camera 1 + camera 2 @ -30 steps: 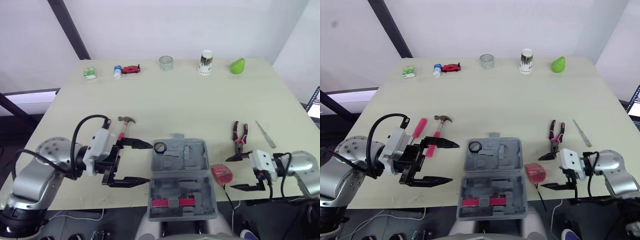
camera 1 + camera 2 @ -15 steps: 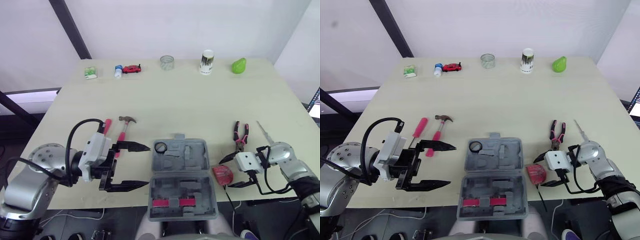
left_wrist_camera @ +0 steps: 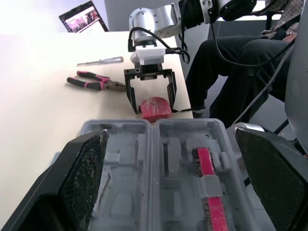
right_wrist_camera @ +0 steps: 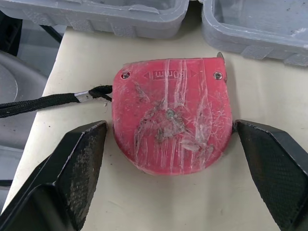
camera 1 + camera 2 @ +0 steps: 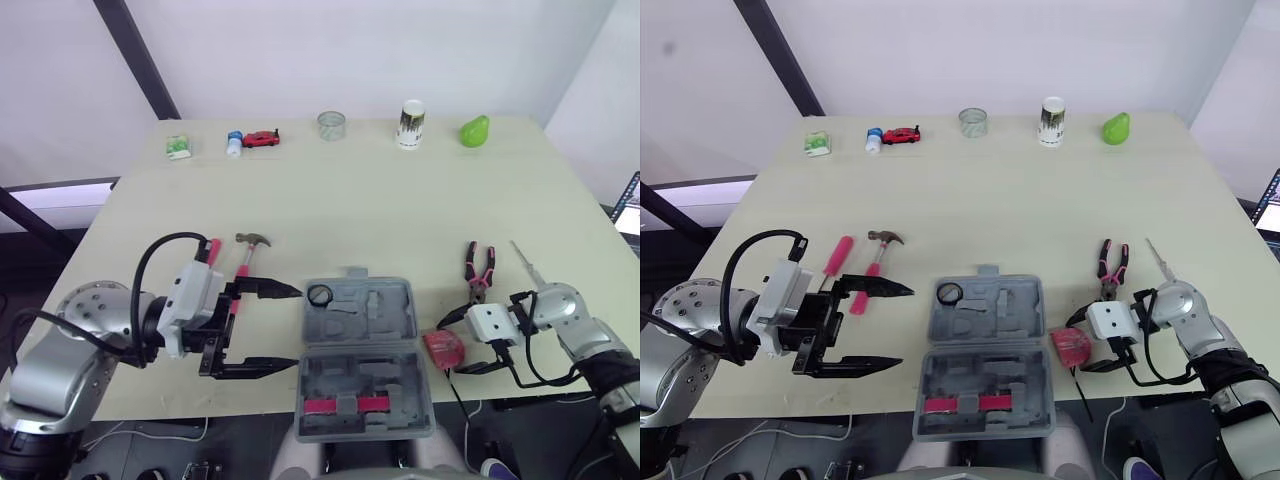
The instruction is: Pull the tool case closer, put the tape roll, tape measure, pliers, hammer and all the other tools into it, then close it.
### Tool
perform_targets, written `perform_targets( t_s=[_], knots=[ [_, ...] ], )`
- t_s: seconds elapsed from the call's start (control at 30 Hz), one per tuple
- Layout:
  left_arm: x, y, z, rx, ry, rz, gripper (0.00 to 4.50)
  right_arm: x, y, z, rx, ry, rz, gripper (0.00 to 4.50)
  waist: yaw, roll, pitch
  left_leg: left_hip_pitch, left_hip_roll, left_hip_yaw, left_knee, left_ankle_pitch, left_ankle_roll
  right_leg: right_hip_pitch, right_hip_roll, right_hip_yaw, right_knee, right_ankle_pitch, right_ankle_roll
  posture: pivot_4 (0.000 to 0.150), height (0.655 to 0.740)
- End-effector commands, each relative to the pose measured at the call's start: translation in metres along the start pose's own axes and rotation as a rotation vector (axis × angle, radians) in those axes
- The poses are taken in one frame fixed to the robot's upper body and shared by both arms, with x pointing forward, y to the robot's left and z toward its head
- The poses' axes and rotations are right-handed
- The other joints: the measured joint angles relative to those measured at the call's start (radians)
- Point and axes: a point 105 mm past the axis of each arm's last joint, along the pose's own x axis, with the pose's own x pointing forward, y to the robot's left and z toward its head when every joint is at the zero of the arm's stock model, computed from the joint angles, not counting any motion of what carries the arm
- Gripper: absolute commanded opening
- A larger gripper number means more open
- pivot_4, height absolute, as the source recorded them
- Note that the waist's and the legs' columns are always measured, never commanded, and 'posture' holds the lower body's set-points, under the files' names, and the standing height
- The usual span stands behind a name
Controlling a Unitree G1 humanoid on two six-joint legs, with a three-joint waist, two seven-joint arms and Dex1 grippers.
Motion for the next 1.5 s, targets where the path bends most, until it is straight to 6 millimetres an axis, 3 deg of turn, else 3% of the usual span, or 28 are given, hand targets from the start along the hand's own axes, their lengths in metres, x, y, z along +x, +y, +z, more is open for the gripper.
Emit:
perform_targets(
  t_s=[0.03,0.37,0.53,0.83,1.2,1.5],
  knots=[
    [0.0,0.001,0.003,0.028,-0.003,-0.01,4.5,0.001,-0.005,0.006,-0.019,-0.009,-0.011,4.46,0.0,0.0,0.0,0.0,0.0,0.0,0.0,0.0,0.0,0.0,0.0,0.0,0.0,0.0,0.0,0.15,0.74],
    [0.001,0.002,0.001,0.032,-0.005,-0.01,4.5,0.0,-0.004,0.007,-0.02,-0.01,-0.009,4.46,0.001,0.0,0.0,0.0,0.0,0.0,0.0,0.0,0.0,0.0,0.0,0.0,0.0,0.0,0.0,0.15,0.74],
    [0.002,0.002,0.0,0.023,-0.002,-0.015,4.5,0.0,-0.002,0.006,-0.01,-0.01,-0.003,3.01,0.001,0.0,0.0,0.0,0.0,0.0,0.0,0.0,0.0,0.0,0.0,0.0,0.0,0.0,0.0,0.15,0.74],
    [0.004,0.003,0.002,0.027,-0.008,-0.012,4.5,-0.007,0.002,0.008,-0.008,-0.005,-0.017,3.0,0.002,0.0,0.0,0.0,0.0,0.0,0.0,0.0,0.0,0.0,0.0,0.0,0.0,0.0,0.0,0.15,0.74],
    [0.012,0.009,0.003,0.013,-0.049,0.01,4.5,-0.054,-0.01,0.019,0.123,0.19,-0.236,3.0,0.002,0.002,0.001,-0.001,0.0,0.0,0.0,0.0,0.0,0.0,0.0,-0.001,0.0,0.0,0.0,0.15,0.74],
    [0.012,0.02,0.002,0.006,-0.054,0.023,4.5,-0.051,-0.036,0.048,0.155,0.388,-0.274,3.0,0.002,0.002,0.002,-0.002,-0.001,-0.001,0.0,0.0,0.0,-0.001,0.0,-0.001,0.0,0.0,0.0,0.15,0.74]
  ],
)
